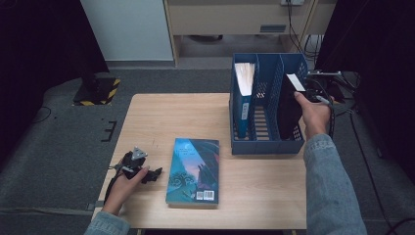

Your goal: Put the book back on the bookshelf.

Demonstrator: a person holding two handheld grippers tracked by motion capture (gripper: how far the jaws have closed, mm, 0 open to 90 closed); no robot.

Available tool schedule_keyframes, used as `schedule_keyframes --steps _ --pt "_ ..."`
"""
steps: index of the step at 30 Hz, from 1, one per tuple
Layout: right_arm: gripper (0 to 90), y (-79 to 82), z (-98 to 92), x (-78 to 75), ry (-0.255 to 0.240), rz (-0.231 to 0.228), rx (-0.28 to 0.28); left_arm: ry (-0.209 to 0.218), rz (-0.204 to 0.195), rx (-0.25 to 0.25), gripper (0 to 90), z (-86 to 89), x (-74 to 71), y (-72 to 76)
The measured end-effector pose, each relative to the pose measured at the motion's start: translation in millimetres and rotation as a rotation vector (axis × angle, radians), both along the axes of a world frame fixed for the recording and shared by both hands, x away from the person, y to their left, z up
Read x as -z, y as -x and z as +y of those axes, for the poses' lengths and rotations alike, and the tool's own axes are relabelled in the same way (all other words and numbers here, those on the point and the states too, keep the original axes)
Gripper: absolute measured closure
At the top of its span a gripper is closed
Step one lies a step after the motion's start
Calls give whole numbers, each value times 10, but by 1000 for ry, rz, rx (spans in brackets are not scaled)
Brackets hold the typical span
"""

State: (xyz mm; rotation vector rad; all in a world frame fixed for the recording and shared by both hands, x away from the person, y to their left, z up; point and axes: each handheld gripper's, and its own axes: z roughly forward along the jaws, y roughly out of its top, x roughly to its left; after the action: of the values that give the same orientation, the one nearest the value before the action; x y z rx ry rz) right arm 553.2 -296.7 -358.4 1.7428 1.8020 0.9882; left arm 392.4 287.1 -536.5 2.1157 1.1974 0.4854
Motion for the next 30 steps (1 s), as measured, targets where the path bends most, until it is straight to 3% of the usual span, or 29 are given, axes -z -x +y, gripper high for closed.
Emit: schedule_keyframes --steps 12,19,30 --pt "525 -129 16 15 1 10 6 1 -2 2 0 0 2 -3" --pt "524 -151 -27 46 -22 10 8 0 -2 2 0 -1 2 -4" --pt "524 -188 -8 85 -11 0 12 0 -2 1 0 -3 2 -7"
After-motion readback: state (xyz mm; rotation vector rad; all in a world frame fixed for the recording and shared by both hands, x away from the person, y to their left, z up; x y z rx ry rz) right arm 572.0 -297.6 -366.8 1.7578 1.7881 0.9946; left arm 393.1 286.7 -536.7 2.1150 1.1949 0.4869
